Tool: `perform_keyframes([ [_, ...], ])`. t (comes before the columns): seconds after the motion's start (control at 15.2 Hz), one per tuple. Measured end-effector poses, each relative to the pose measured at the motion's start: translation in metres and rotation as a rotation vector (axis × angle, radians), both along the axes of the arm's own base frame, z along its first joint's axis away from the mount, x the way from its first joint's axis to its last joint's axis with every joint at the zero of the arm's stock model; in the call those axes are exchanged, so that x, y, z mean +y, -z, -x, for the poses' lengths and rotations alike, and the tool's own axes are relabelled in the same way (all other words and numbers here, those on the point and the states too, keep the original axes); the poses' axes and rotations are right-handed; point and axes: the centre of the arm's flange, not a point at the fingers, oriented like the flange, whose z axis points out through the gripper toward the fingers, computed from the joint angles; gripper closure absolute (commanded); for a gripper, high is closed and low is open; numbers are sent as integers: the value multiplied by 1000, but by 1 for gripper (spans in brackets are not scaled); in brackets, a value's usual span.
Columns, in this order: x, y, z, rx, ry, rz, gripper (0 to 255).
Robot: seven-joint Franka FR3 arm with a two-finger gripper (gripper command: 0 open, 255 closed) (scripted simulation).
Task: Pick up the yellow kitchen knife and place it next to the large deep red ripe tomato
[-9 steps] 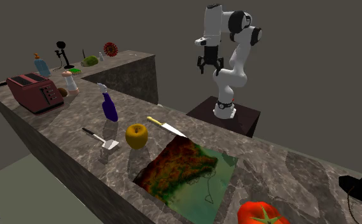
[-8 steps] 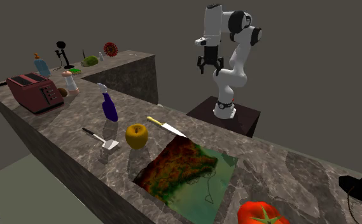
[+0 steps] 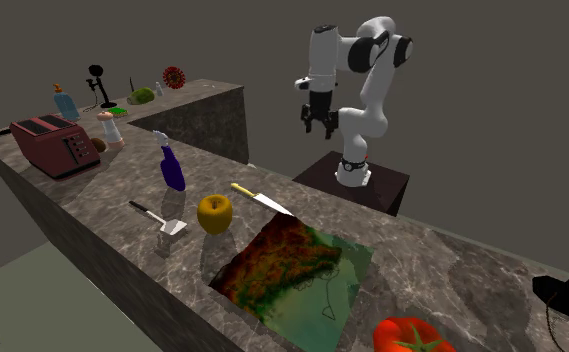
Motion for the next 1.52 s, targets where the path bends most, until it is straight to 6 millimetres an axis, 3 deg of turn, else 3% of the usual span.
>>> perform_keyframes([
  [0.66, -29, 74, -101, -11, 398, 15, 0],
  [1.06, -67, 115, -156, -19, 637, 24, 0],
  [1.52, -121, 162, -202, -25, 911, 35, 0],
])
